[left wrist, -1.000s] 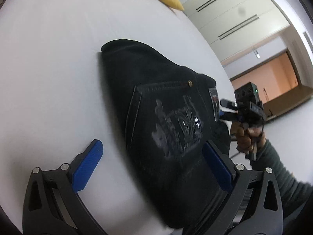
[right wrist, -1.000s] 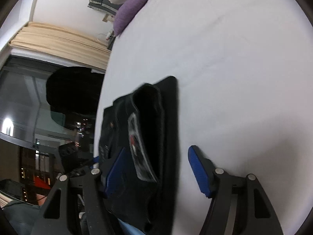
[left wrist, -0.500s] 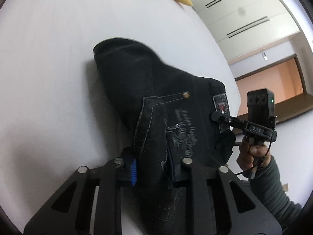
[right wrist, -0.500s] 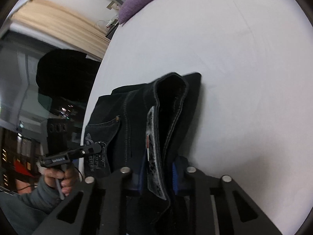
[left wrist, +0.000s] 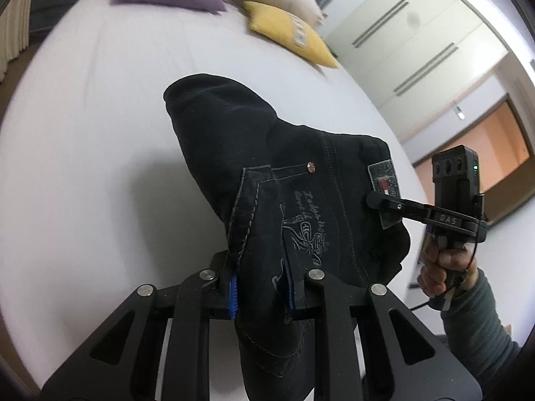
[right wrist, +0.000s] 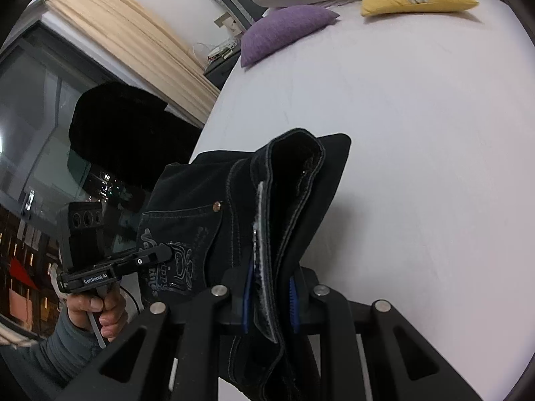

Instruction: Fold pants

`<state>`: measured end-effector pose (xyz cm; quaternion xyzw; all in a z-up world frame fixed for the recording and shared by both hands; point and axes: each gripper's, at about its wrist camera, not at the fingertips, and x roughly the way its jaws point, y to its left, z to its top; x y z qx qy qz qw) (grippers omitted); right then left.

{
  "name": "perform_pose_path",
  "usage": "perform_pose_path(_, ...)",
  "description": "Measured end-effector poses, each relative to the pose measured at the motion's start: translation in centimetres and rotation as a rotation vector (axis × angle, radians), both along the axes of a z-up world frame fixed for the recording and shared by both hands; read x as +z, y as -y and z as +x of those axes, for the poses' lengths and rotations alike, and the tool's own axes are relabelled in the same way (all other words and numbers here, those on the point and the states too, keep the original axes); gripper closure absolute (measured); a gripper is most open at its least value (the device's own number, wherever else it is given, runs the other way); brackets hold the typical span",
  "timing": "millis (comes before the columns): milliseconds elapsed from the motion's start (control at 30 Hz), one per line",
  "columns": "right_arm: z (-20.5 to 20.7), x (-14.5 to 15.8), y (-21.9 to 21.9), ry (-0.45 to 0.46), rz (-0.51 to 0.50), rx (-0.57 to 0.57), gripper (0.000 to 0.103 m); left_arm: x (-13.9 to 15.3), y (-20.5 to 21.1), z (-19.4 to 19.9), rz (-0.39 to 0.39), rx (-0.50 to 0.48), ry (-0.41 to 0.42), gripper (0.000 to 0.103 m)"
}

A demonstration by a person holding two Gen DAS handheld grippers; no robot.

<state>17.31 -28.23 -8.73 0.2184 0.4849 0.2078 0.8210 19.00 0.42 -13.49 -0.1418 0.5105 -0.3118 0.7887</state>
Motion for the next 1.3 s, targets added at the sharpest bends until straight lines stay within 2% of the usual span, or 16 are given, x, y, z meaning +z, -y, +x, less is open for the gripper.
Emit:
perform_pose_path(100, 4.1, -0.9, -1.2, -0.009, 0.002, 0.0, 0.084, -1.0, -1.1, 4.0, 0.027, 0.019, -0.003, 0.085)
perform_pose_path(300, 9.3, -5.6, -1.7, -0.087, 0.025, -0.024, 0.084, -6.5, -2.9, 9.9, 0.06, 0.047, -0.065, 0.084)
perform_pose_path(333, 9.8, -6.8, -1.4, -0.115, 0.029, -0.035, 0.082, -7.8, -3.2, 10.3, 0.069, 0.053, -0.079, 0.08)
perform_pose_path(400, 10.5, -9.1, -0.4, -0.161, 0.047, -0.092, 0.065, -9.4, -3.3, 10.4, 0.066, 0.071, -0.084, 0.069)
perform_pose_path(500, 9.3, -10.4, 1.3, -0.118, 0.176, -0.11, 0.062, -10.0, -4.4, 9.8, 0.039, 0.076, -0.047, 0.062)
perform_pose_path(600, 7.5, -9.7, 2.4, -0.091, 0.193, -0.178, 0.05, -9.0, -5.1, 9.3, 0.138, 0.095, 0.007, 0.05)
perform_pose_path(667, 5.6, -8.1, 3.4, -0.048, 0.153, -0.263, 0.039, -5.8, -4.3, 6.8, 0.263, 0.132, 0.145, 0.049)
perform_pose_path(700, 4.6, -6.9, 3.6, -0.013, 0.108, -0.3, 0.039, -3.7, -4.0, 5.0, 0.333, 0.156, 0.253, 0.045)
perform_pose_path(767, 2.7, -4.0, 3.2, 0.053, 0.017, -0.348, 0.039, 0.1, -2.7, 2.7, 0.431, 0.232, 0.438, 0.027)
perform_pose_path(833, -0.1, -0.7, 2.4, 0.143, -0.069, -0.389, 0.033, 4.1, -3.2, -1.6, 0.438, 0.325, 0.618, 0.003)
perform_pose_path(900, -3.1, 3.2, 0.9, 0.262, -0.144, -0.412, 0.023, 7.6, -3.4, -5.8, 0.436, 0.433, 0.772, 0.0)
perform_pose_path(1000, -8.7, 9.1, -1.8, 0.481, -0.257, -0.459, 0.005, 12.6, -3.3, -12.8, 0.509, 0.563, 1.005, 0.0)
perform_pose_path(1033, -10.1, 11.0, -2.8, 0.555, -0.286, -0.476, 0.0, 13.7, -3.3, -14.0, 0.515, 0.571, 1.032, 0.0)
perform_pose_path(1167, -15.1, 17.9, -6.8, 0.776, -0.382, -0.491, 0.0, 18.4, -4.5, -20.5, 0.504, 0.594, 1.111, 0.0)
perform_pose_path(1200, -15.9, 18.9, -7.6, 0.807, -0.39, -0.495, 0.0, 19.3, -4.9, -21.6, 0.51, 0.601, 1.095, 0.0)
perform_pose_path(1300, -19.4, 21.9, -9.5, 0.892, -0.396, -0.537, 0.0, 21.6, -6.2, -24.5, 0.436, 0.567, 1.031, 0.0)
